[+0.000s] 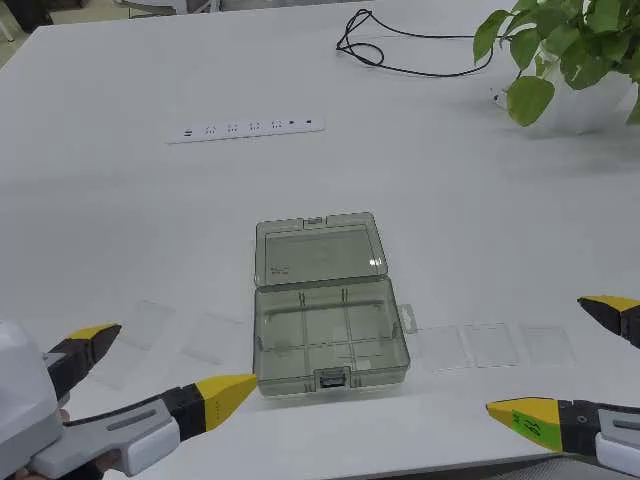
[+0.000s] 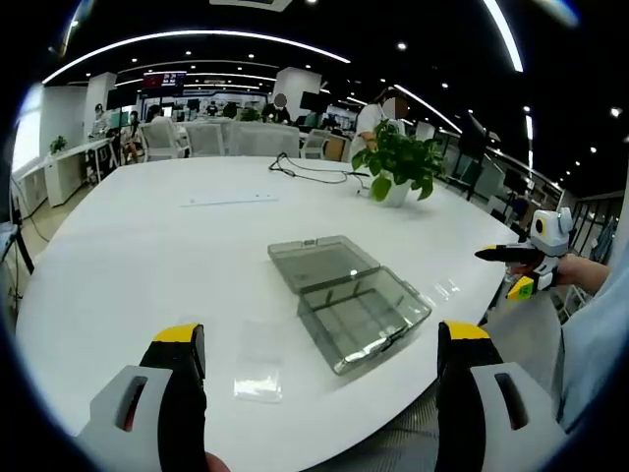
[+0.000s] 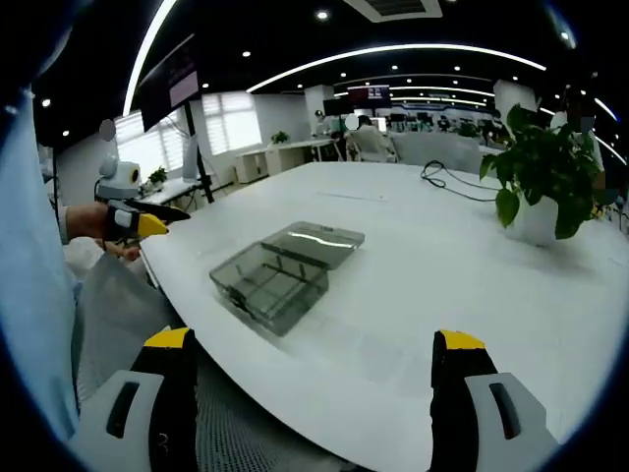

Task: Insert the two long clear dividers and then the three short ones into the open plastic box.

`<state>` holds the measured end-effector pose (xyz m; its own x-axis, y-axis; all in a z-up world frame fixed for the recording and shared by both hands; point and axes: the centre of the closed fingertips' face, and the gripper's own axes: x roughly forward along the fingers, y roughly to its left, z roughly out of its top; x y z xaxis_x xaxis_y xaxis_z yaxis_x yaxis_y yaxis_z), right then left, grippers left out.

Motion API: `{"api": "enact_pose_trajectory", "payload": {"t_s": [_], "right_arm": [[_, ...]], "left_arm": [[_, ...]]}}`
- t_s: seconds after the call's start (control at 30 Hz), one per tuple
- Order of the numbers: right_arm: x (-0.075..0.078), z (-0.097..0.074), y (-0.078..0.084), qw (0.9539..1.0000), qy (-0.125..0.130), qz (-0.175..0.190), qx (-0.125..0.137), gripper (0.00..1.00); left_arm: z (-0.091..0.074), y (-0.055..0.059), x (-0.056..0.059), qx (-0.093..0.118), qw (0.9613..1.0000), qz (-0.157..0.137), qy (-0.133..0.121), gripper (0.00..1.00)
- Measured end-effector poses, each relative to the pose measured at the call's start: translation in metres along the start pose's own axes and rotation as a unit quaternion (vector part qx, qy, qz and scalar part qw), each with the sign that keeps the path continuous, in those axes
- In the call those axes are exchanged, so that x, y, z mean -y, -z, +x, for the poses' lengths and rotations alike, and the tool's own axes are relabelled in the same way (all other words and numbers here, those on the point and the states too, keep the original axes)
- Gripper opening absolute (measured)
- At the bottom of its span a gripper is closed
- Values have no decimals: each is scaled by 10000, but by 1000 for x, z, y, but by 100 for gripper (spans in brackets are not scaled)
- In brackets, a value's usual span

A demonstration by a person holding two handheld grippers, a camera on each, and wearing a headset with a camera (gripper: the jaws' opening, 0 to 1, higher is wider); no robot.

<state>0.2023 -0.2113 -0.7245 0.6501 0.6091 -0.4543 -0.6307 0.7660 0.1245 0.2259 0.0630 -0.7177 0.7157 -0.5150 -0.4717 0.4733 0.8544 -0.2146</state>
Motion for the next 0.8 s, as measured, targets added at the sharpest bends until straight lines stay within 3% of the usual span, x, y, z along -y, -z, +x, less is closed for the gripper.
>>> {"api": "enact_pose_trajectory", "payload": {"t_s": [0.43, 0.8], "right_arm": [[1, 1, 6, 9999, 64, 154, 20, 100], [0, 1, 7, 9997, 68, 226, 31, 100]], "left_arm": [[6, 11, 0, -120, 9999, -54, 16, 100], [7, 11, -1, -134, 9999, -50, 35, 100]]}}
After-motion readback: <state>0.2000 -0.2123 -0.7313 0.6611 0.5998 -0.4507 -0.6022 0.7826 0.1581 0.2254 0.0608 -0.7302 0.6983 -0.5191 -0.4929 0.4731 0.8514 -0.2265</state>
